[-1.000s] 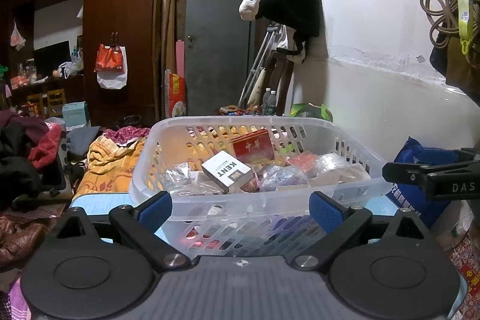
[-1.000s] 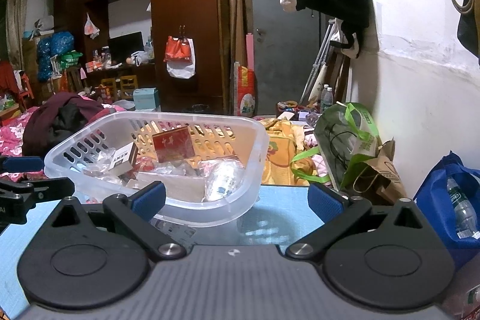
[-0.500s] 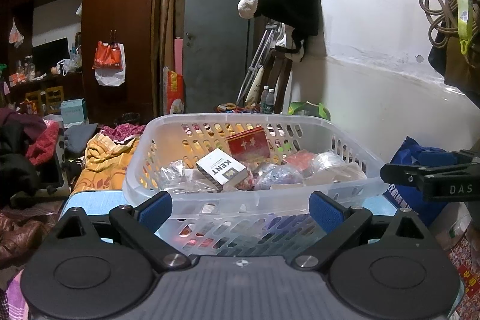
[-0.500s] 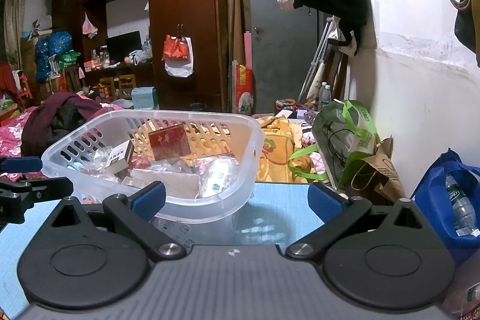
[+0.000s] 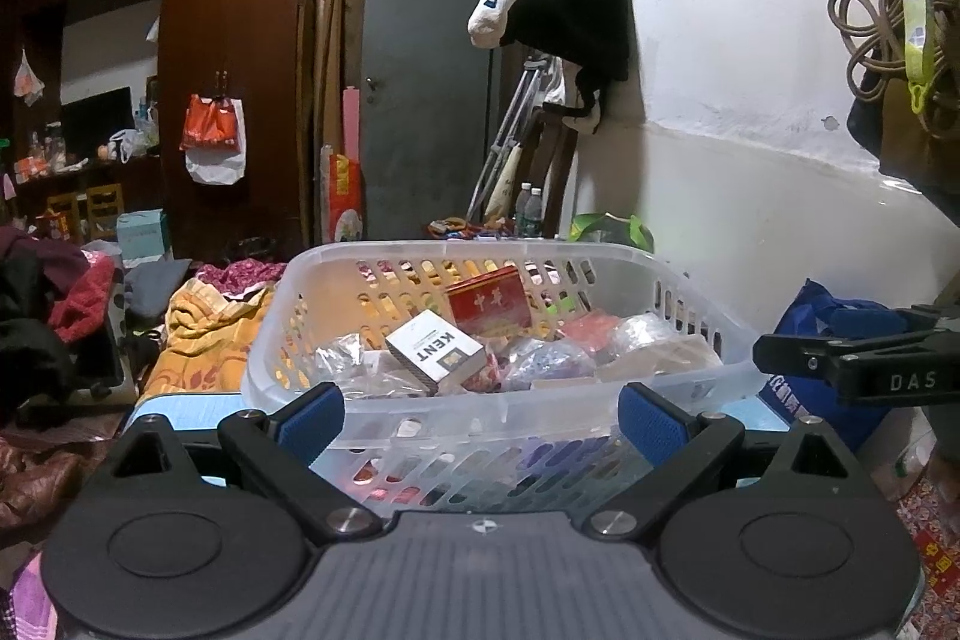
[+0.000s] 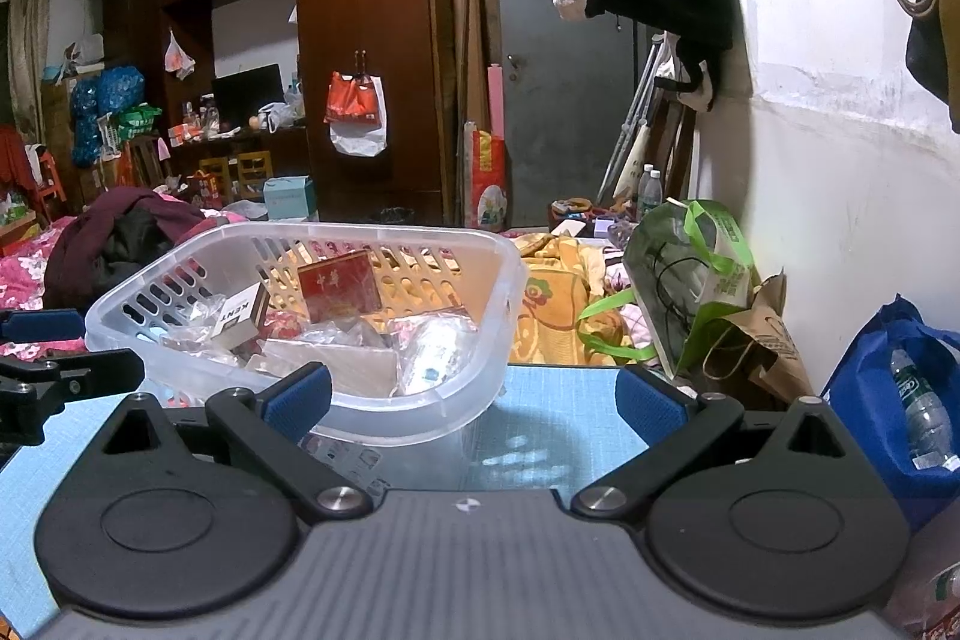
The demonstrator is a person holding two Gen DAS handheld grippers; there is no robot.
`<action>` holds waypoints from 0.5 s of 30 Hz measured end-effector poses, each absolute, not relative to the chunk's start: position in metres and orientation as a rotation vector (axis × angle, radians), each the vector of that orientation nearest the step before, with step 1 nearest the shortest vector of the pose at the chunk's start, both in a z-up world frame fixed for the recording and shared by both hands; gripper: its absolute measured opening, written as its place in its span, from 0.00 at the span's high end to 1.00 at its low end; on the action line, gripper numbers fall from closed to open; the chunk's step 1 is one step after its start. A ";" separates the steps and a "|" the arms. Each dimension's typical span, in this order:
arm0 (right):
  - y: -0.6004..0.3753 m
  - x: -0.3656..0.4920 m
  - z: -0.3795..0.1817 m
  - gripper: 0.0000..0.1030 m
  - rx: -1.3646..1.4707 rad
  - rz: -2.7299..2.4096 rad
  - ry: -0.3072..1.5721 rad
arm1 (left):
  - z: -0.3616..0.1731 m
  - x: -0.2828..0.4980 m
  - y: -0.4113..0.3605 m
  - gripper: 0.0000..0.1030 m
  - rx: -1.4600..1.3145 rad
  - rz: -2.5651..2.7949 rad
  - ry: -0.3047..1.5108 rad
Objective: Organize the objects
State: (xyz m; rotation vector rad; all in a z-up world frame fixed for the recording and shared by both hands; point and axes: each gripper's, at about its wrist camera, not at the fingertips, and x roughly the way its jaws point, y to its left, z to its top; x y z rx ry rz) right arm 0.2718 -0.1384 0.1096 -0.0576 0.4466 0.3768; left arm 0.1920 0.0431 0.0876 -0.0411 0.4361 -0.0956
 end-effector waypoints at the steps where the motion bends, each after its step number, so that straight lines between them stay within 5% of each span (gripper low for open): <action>1: -0.138 0.272 0.110 0.00 -0.057 0.376 0.447 | 0.088 0.192 0.043 0.04 -0.043 -0.100 0.437; 15: -0.143 0.271 0.106 0.00 -0.051 0.373 0.453 | 0.083 0.196 0.040 0.04 -0.033 -0.087 0.458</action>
